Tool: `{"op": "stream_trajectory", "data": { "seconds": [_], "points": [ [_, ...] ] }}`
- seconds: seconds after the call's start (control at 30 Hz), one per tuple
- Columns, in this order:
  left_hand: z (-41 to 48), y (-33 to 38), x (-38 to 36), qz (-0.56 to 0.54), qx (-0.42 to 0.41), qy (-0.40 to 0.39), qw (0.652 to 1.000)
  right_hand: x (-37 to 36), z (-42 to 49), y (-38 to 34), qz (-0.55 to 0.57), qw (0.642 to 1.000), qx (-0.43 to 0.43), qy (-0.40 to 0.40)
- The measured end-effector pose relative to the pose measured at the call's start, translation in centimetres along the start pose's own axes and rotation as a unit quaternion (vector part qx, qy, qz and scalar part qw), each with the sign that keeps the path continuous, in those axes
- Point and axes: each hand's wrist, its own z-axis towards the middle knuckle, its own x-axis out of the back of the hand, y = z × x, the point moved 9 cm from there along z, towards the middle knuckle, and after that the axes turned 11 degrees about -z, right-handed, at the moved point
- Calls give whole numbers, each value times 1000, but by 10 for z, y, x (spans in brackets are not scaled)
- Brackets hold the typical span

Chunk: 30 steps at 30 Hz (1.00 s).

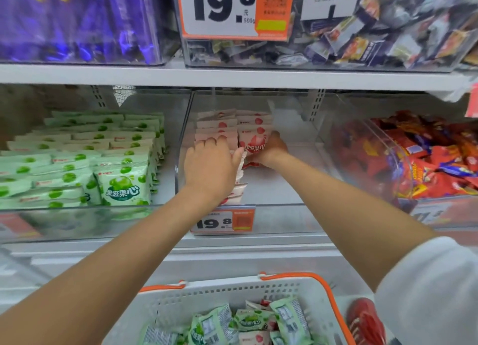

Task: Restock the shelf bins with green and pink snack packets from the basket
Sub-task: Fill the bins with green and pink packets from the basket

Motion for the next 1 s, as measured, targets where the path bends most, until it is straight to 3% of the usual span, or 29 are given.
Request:
{"op": "stream_trajectory", "data": {
  "seconds": [0.2, 0.6, 0.7, 0.8, 1.0],
  "points": [
    [0, 0, -1, 5, 2, 1, 1000, 3, 7, -1, 15, 998, -7, 55],
    [2, -1, -2, -2, 0, -1, 1000, -3, 1, -4, -17, 998, 55, -9],
    [4, 0, 0, -23, -8, 2, 1000, 7, -5, 13, -5, 1000, 13, -16],
    [3, 2, 11, -73, -23, 20, 997, 43, -39, 9, -78, 995, 40, 40],
    [-54, 14, 44, -188, -30, 78, 979, 90, -170, -22, -89, 962, 187, 176]
  ]
}}
